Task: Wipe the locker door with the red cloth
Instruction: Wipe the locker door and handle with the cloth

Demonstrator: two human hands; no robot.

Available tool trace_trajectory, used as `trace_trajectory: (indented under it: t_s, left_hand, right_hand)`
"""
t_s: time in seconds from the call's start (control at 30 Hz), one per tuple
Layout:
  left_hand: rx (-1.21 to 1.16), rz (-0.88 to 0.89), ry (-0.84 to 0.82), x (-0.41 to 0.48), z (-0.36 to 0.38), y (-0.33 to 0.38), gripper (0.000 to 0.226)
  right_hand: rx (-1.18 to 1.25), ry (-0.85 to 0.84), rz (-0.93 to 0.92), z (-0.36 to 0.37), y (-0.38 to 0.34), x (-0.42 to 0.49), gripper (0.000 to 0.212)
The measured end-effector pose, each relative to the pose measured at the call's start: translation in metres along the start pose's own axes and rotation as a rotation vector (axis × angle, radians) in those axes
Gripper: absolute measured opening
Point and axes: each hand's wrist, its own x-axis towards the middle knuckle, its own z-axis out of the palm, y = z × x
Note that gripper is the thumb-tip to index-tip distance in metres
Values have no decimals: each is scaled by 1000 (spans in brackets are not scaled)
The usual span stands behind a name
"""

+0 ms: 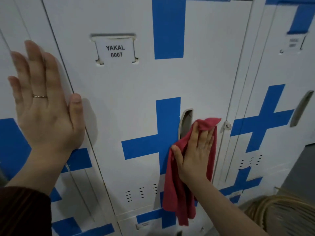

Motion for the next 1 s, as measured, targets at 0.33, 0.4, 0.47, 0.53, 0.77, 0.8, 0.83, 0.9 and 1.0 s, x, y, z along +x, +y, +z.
trace_trajectory:
  t_s: [0.33, 0.4, 0.47, 0.53, 0.77, 0.8, 0.83, 0.9, 1.0]
  left_hand:
    - [-37, 47, 30, 5, -11, 13, 58]
    - [-36, 60, 47, 7, -12, 13, 58]
    - [-28, 61, 57, 6, -11, 13, 59]
    - [-27, 61, 61, 5, -9, 13, 58]
    - [-38, 38, 70, 6, -18, 26, 58]
    - [-28, 33, 63, 6, -18, 26, 59]
    - [-15, 26, 59, 6, -19, 27, 59]
    - [8, 15, 55, 5, -19, 30, 60]
    - [26, -5, 76, 4, -18, 36, 60]
  right_hand:
    - [64, 204, 44, -25, -48, 72, 76]
    - [23, 186, -28, -26, -57, 77, 73]
    - [-59, 138, -208, -25, -54, 74, 70]
    - [-104, 143, -296, -31, -45, 81, 72]
    - [-68, 226, -171, -29, -95, 98, 77]
    - [-115, 203, -306, -28, -96, 97, 76]
    - [-144, 205, -397, -31, -93, 103, 75]
    - [-123, 281, -344, -42, -85, 123, 74]
    - [-13, 387, 7, -48, -95, 137, 74]
